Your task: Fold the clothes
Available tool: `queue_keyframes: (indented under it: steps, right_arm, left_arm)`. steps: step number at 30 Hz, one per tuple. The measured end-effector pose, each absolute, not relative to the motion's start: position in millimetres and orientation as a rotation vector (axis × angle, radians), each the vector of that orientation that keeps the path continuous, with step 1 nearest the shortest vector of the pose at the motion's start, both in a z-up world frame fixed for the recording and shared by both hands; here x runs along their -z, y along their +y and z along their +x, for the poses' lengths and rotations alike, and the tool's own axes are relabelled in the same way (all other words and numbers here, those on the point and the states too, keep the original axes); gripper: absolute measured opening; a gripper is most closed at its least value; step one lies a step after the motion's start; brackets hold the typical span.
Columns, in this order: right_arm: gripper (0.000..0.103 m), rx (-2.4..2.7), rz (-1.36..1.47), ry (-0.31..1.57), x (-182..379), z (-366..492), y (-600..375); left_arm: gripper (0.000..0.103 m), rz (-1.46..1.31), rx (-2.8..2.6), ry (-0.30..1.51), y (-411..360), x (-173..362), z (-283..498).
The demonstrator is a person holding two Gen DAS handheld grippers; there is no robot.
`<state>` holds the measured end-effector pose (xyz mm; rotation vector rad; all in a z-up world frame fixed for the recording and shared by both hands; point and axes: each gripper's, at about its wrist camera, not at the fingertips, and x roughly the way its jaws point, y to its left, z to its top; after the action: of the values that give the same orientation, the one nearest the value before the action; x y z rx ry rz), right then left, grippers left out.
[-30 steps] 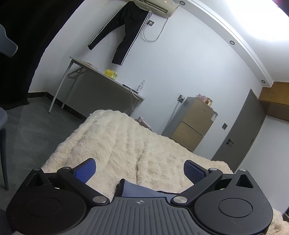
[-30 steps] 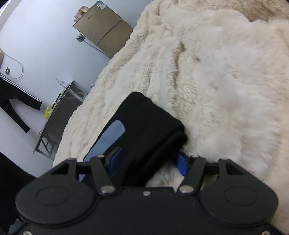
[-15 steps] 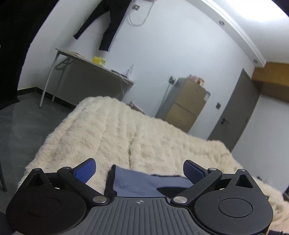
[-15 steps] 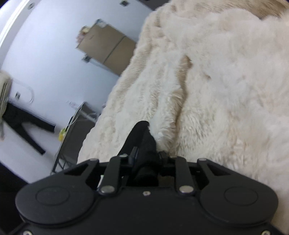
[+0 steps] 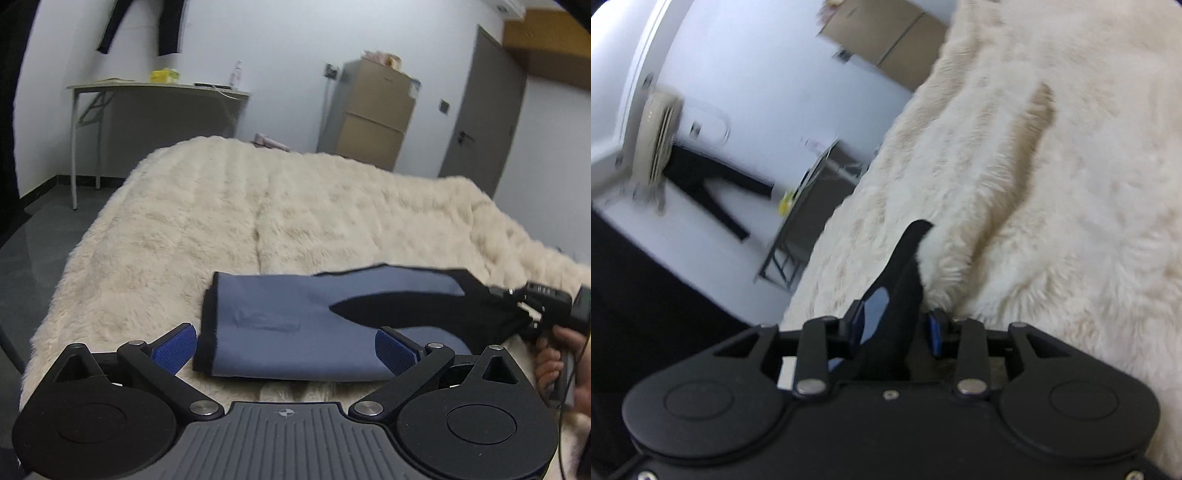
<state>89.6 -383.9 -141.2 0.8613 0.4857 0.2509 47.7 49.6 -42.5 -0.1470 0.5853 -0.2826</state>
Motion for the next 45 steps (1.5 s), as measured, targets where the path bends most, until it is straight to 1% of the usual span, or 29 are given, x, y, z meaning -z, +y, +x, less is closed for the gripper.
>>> queue_keyframes:
  steps: [2,6,7,8,9,12,17,19,21,23,25,26,27,28,30,33,36,38,41,45]
  right_arm:
    - [0.048,-0.25,0.829,0.513,143.8,98.9,-383.0]
    - [0.042,-0.243,0.842,0.528,148.9,114.8,-384.9]
    - [0.039,-0.242,0.84,0.527,147.8,113.3,-385.0]
    - [0.026,-0.233,0.827,0.517,143.0,110.1,-384.0]
    - [0.02,-0.227,0.817,0.51,140.6,107.4,-383.5]
    - [0.013,-0.224,0.765,0.488,121.3,97.1,-385.3]
    - [0.013,-0.219,0.679,0.452,89.1,80.0,-388.1]
    - [0.015,-0.216,0.644,0.438,76.7,73.4,-389.4]
    - [0.015,-0.174,0.597,0.472,82.9,76.8,-396.6]
    - [0.018,-0.036,0.656,0.519,100.7,77.0,-421.6]
    - [0.019,-0.005,0.759,0.475,110.2,69.1,-443.1]
    - [0.023,-0.022,0.799,0.458,113.1,67.1,-450.9]
    - [0.024,-0.039,0.837,0.442,115.9,65.3,-458.4]
    - [0.024,-0.063,0.829,0.46,116.5,68.6,-459.4]
    - [0.031,-0.119,0.791,0.495,116.7,75.7,-456.1]
    - [0.033,-0.199,0.71,0.54,114.6,85.7,-442.7]
    - [0.034,-0.237,0.635,0.565,111.4,90.8,-430.2]
    - [0.034,-0.241,0.619,0.556,113.8,86.1,-431.0]
    - [0.035,-0.262,0.629,0.474,131.4,66.5,-437.5]
    - [0.037,-0.255,0.645,0.433,139.7,60.8,-437.5]
  left_arm:
    - [0.102,-0.13,0.296,0.608,45.8,46.6,50.0]
    - [0.102,-0.11,0.315,0.627,42.8,49.7,50.3]
    - [0.102,-0.109,0.317,0.628,42.6,49.6,50.3]
    - [0.102,-0.108,0.32,0.629,42.4,49.5,50.2]
    - [0.102,-0.107,0.322,0.63,42.3,49.4,50.1]
    - [0.102,-0.104,0.329,0.633,41.7,49.2,49.8]
    - [0.102,-0.099,0.34,0.638,40.8,48.8,49.3]
    - [0.102,-0.098,0.342,0.64,40.5,48.8,49.2]
    - [0.102,-0.096,0.344,0.642,40.2,48.9,49.1]
    - [0.102,-0.095,0.345,0.644,39.9,49.1,48.9]
    - [0.102,-0.094,0.347,0.645,39.6,49.2,48.8]
    - [0.102,-0.093,0.347,0.646,39.4,49.2,48.7]
    - [0.102,-0.093,0.348,0.647,39.3,49.3,48.7]
    - [0.102,-0.092,0.349,0.648,39.1,49.4,48.6]
    - [0.102,-0.091,0.35,0.649,38.8,49.5,48.5]
    - [0.102,-0.076,0.356,0.659,35.9,50.7,49.4]
    - [0.102,-0.066,0.358,0.667,33.5,51.6,50.9]
    - [0.102,-0.062,0.359,0.673,32.4,53.1,52.0]
    - [0.102,-0.053,0.36,0.675,31.0,53.7,52.7]
    - [0.102,-0.05,0.376,0.658,26.7,52.6,55.4]
